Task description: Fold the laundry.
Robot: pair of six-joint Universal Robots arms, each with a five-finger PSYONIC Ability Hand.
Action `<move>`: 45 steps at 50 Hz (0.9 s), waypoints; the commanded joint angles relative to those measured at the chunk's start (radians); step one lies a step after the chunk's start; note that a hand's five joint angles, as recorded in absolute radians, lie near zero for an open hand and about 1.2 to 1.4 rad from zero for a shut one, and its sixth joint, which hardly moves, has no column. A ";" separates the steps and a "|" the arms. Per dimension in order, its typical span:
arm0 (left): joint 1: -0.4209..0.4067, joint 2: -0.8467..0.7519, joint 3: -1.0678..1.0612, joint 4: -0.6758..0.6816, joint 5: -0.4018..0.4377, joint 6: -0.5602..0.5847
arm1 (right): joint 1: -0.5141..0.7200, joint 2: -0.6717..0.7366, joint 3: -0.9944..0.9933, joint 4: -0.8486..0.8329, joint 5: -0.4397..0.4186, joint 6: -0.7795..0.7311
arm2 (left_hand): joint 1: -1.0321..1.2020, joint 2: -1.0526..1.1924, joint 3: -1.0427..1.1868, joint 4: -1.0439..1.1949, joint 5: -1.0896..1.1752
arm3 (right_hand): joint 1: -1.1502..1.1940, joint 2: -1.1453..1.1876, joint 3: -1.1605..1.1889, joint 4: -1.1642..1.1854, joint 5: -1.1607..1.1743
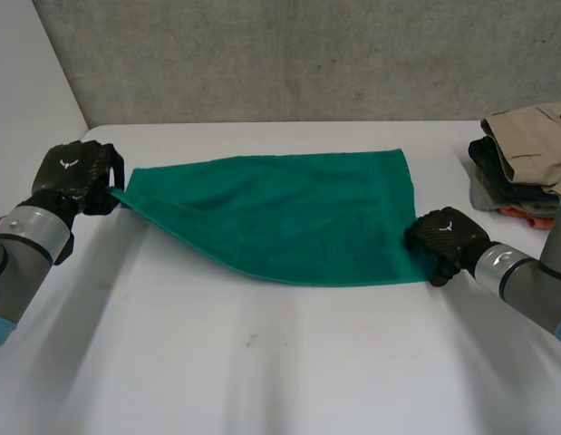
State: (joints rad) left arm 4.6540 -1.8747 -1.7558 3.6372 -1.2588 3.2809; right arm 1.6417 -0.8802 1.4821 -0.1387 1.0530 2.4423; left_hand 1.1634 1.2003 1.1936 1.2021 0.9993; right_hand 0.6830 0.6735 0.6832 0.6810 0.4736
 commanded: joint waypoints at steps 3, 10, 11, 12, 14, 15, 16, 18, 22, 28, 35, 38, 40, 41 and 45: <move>0.005 0.005 -0.004 0.000 0.002 0.000 | 0.009 0.021 -0.022 -0.044 0.002 0.017 | 0.233 0.196 0.203 0.194 0.222 | 0.173 0.182 0.172 0.175 0.208; 0.005 0.006 -0.002 0.000 0.001 0.000 | 0.017 0.043 -0.055 -0.064 0.016 0.027 | 0.233 0.196 0.203 0.194 0.222 | 0.202 0.212 0.202 0.204 0.237; 0.005 0.006 -0.002 -0.002 0.001 0.000 | 0.018 0.044 -0.062 -0.065 0.018 0.029 | 0.233 0.196 0.203 0.194 0.222 | 0.202 0.212 0.202 0.204 0.237; 0.005 0.006 -0.002 -0.002 0.001 0.000 | 0.020 0.047 -0.068 -0.065 0.019 0.030 | 0.233 0.196 0.203 0.194 0.222 | 0.202 0.212 0.202 0.204 0.237; 0.005 0.006 0.001 -0.003 0.002 0.000 | 0.023 0.055 -0.083 -0.065 0.022 0.032 | 0.233 0.196 0.203 0.194 0.222 | 0.202 0.212 0.202 0.204 0.237; 0.005 0.006 0.001 -0.003 0.002 0.000 | 0.024 0.059 -0.089 -0.065 0.022 0.032 | 0.233 0.196 0.203 0.194 0.222 | 0.202 0.212 0.202 0.204 0.237; 0.005 0.005 0.001 -0.003 0.002 0.000 | 0.026 0.063 -0.095 -0.067 0.024 0.030 | 0.233 0.196 0.203 0.194 0.222 | 0.202 0.212 0.202 0.204 0.237; 0.005 0.003 0.001 -0.003 0.002 0.000 | 0.027 0.070 -0.112 -0.068 0.028 0.032 | 0.233 0.196 0.203 0.194 0.222 | 0.202 0.212 0.202 0.204 0.237; 0.005 0.002 0.004 -0.003 0.001 0.000 | 0.033 0.084 -0.143 -0.068 0.038 0.034 | 0.233 0.196 0.203 0.194 0.222 | 0.214 0.223 0.213 0.216 0.249; 0.003 0.002 0.006 -0.003 0.001 0.000 | 0.044 0.105 -0.181 -0.070 0.051 0.040 | 0.233 0.196 0.203 0.194 0.222 | 0.231 0.241 0.231 0.233 0.266; 0.003 -0.003 0.004 -0.003 0.001 0.000 | 0.061 0.116 -0.203 -0.079 0.073 0.041 | 0.233 0.196 0.203 0.194 0.222 | 0.228 0.238 0.228 0.230 0.263; 0.003 -0.006 0.004 -0.005 0.001 0.000 | 0.066 0.110 -0.203 -0.094 0.079 0.046 | 0.233 0.196 0.203 0.194 0.222 | 0.500 0.509 0.500 0.502 0.535; 0.003 -0.006 0.004 -0.006 0.001 0.000 | 0.067 0.104 -0.200 -0.101 0.081 0.046 | 0.233 0.196 0.203 0.194 0.222 | 0.713 0.722 0.713 0.715 0.748; 0.003 -0.004 0.004 -0.012 0.001 0.000 | 0.067 0.089 -0.195 -0.101 0.087 0.049 | 0.233 0.196 0.203 0.194 0.222 | 0.713 0.723 0.713 0.715 0.748; 0.011 0.005 -0.004 -0.058 0.004 0.006 | 0.064 0.028 -0.152 -0.073 0.104 0.041 | 0.233 0.196 0.203 0.194 0.222 | 0.713 0.723 0.713 0.715 0.748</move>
State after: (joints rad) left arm 4.6574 -1.8785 -1.7526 3.6253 -1.2577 3.2821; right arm 1.7080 -0.7845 1.2855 -0.2327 1.1380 2.4891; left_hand 1.1634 1.2003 1.1936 1.2021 0.9993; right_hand 1.1281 1.1719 1.1825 1.1916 0.9851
